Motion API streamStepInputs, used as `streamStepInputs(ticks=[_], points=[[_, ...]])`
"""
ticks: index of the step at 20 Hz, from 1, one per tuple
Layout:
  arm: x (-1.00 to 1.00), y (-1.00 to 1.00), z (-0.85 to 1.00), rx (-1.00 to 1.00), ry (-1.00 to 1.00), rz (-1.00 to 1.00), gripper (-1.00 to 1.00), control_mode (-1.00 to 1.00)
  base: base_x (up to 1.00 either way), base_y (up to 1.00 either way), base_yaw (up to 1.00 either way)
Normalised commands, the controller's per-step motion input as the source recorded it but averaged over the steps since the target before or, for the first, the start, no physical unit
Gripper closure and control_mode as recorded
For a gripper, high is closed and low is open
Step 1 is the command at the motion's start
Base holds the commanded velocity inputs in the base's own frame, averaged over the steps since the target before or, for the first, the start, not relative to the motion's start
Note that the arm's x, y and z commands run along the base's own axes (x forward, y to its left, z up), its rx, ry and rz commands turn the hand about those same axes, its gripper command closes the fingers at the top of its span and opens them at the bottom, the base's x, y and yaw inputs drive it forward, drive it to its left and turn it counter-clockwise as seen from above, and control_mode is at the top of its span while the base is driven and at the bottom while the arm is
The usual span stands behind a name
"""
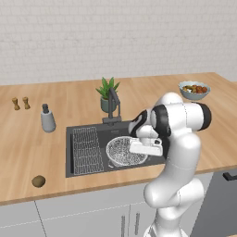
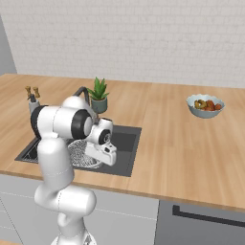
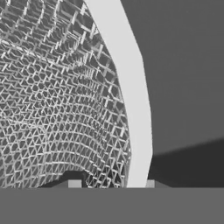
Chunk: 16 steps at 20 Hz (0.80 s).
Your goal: Put the colander in the sink, put the kiwi in the colander, and turn on the sink faucet and pour water over the colander.
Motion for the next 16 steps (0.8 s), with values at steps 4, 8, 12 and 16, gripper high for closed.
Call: streamStepInputs(ticks=[4, 8, 12, 16], points=[[-0.41, 0.01, 0.0, 0.0, 0.01, 0.0, 1.0, -1.0, 0.0, 0.0, 0.0], [-0.16, 0.12, 0.0, 0.0, 0.03, 0.0, 1.0, -1.0, 0.0, 0.0, 0.0], [-0.01, 0.33, 0.0, 0.0, 0.04, 0.03, 1.0, -1.0, 0.0, 0.0, 0.0], [0.0, 0.37, 0.0, 0.02, 0.03, 0.06, 1.0, -1.0, 0.0, 0.0, 0.0]])
